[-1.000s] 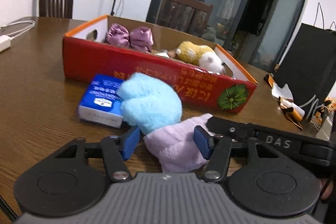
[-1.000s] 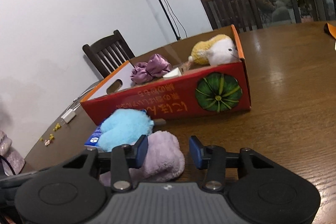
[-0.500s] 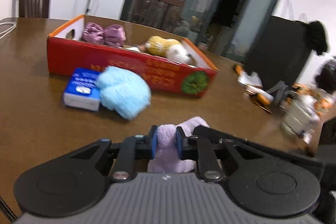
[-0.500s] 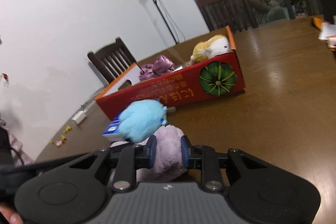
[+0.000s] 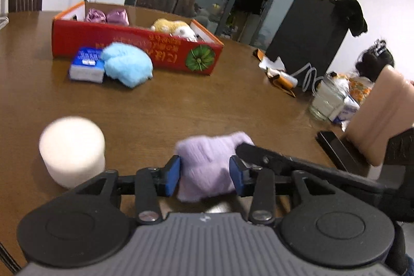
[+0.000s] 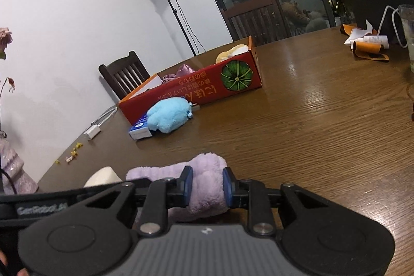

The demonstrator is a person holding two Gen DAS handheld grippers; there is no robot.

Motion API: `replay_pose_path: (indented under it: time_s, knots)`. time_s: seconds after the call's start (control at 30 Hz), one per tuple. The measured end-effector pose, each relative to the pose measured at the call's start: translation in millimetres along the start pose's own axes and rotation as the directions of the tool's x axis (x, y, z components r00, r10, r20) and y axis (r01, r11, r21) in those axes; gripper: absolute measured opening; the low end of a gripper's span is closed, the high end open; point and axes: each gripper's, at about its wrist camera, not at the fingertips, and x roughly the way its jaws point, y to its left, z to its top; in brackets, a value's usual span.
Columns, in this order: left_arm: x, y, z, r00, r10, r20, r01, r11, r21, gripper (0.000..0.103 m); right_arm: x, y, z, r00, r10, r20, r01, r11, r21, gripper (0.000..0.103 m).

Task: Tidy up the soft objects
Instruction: 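Lift the lavender towel with both tools and carry it over the box, then lower the towel into the box and open both tools, then withdraw both tools from the box back over the table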

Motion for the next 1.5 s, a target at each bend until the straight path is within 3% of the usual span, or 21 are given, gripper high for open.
replay_pose_path:
  time_s: [0.2, 0.3, 0.53, 0.63, 0.8, 0.87, 1.07, 1.13, 1.27, 1.37, 1.4, 1.5]
  knots:
    - [0, 0, 0, 1.0, -0.022, 0.006, 0.022, 1.0, -0.007, 0.024, -3, 2, 1, 1.0, 0.001, 0.002, -0.001, 1.0, -0.013, 0.024]
    - [-6, -2, 19, 0.997, -0.06, 0.05, 0.059, 0.998, 0.005, 0.023, -5, 8, 13, 0.999, 0.034, 0.016, -0.033, 0.999, -0.031, 0.024]
    - [-6, 11, 115, 0.972, -0.075, 0.225, 0.067, 0.997, 0.043, 0.022, 17, 39, 105, 0.984, 0.112, 0.137, -0.09, 0.983, -0.158, 0.024]
    - [10, 34, 158, 0.968, -0.059, 0.245, 0.06, 0.998, 0.003, 0.022, 53, 46, 152, 0.98, 0.153, 0.128, -0.131, 0.977, -0.169, 0.024]
    - [64, 80, 202, 0.984, 0.009, 0.176, 0.004, 0.997, -0.073, 0.022, 146, 42, 208, 0.982, 0.191, 0.006, -0.188, 0.974, -0.128, 0.024]
    - [88, 97, 211, 0.99, 0.024, 0.137, -0.01, 0.995, -0.099, 0.022, 185, 38, 219, 0.985, 0.165, -0.052, -0.17, 0.979, -0.109, 0.024]
    - [144, 115, 208, 0.998, 0.056, 0.018, -0.053, 0.993, -0.102, 0.022, 266, 31, 216, 0.978, 0.046, -0.202, -0.076, 0.986, -0.147, 0.024]
    - [151, 113, 204, 0.998, 0.057, 0.0, -0.056, 0.995, -0.078, 0.024, 279, 29, 216, 0.975, -0.003, -0.22, -0.036, 0.984, -0.173, 0.026]
    - [147, 108, 203, 0.998, 0.058, 0.01, -0.058, 0.998, -0.039, 0.036, 292, 23, 212, 0.965, -0.024, -0.26, -0.028, 0.981, -0.193, 0.032]
    - [135, 108, 203, 0.998, 0.062, 0.013, -0.062, 0.998, -0.03, 0.052, 289, 23, 211, 0.971, 0.031, -0.236, -0.078, 0.979, -0.191, 0.035]
    - [128, 106, 203, 0.998, 0.064, 0.021, -0.063, 0.998, -0.022, 0.052, 286, 23, 213, 0.971, 0.047, -0.234, -0.09, 0.98, -0.179, 0.04]
    - [104, 103, 204, 0.996, 0.071, 0.044, -0.072, 0.997, 0.013, 0.053, 269, 23, 226, 0.981, 0.038, -0.193, -0.07, 0.985, -0.159, 0.043]
